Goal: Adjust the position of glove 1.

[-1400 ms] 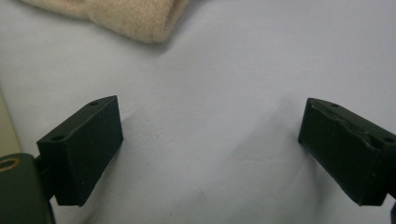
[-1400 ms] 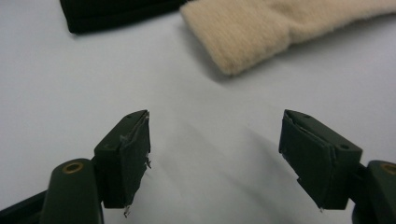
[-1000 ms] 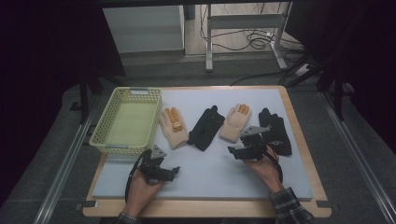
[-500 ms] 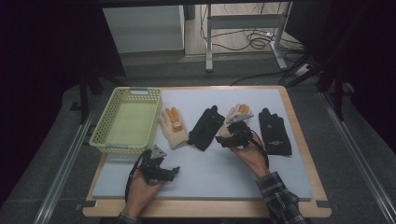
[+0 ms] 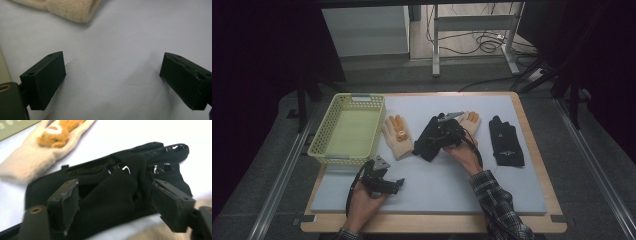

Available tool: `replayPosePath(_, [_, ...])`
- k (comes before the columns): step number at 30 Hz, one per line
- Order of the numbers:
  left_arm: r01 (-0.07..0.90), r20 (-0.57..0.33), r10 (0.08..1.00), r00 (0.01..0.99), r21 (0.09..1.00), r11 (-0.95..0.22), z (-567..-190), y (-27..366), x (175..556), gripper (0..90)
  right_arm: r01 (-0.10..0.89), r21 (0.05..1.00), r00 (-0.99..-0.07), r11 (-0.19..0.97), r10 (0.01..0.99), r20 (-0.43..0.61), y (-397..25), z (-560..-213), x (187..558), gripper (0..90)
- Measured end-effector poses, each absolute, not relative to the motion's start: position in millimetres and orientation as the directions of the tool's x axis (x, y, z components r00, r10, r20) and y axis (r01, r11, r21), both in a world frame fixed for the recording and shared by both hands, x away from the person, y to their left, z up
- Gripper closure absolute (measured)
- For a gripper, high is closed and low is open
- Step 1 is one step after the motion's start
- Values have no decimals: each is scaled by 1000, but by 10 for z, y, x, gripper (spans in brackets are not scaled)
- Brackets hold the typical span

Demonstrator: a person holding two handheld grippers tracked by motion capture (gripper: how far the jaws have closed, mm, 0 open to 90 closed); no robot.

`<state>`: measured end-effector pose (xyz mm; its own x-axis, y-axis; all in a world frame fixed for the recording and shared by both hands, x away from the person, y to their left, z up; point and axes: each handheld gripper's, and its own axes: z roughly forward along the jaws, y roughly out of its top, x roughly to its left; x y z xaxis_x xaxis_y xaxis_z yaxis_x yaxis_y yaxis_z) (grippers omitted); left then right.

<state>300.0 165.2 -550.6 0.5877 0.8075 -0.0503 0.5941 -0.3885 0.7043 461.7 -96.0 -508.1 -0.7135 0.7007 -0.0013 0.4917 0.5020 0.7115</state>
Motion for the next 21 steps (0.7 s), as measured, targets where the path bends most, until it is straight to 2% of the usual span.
replayPosePath(8, [594, -51, 807, 588, 705, -388, -5506, 1652, 3000, 65, 536, 656, -694, 531, 720, -16, -759, -5253, 4786, 168])
replayPosePath(9, [594, -52, 808, 587, 705, -387, -5506, 1651, 3000, 65, 544, 659, -692, 520, 722, 1, -757, -5266, 4797, 212])
replayPosePath(10, [594, -49, 807, 588, 703, -391, -5505, 1653, 3001, 65, 551, 652, -689, 520, 725, 4, -767, -5247, 4798, 371])
replayPosePath(11, [594, -49, 807, 588, 703, -391, -5505, 1653, 3001, 65, 551, 652, -689, 520, 725, 4, -767, -5247, 4798, 371])
replayPosePath(16, [595, -50, 808, 587, 704, -388, -5506, 1650, 3001, 65, 528, 656, -695, 539, 718, -30, -750, -5232, 4719, 725])
replayPosePath(18, [595, -51, 808, 587, 704, -387, -5507, 1650, 3001, 65, 526, 660, -700, 536, 714, -22, -758, -5237, 4706, 766])
replayPosePath(21, [595, -53, 810, 585, 706, -383, -5508, 1648, 3000, 65, 518, 660, -711, 544, 703, -21, -783, -5225, 4716, 779])
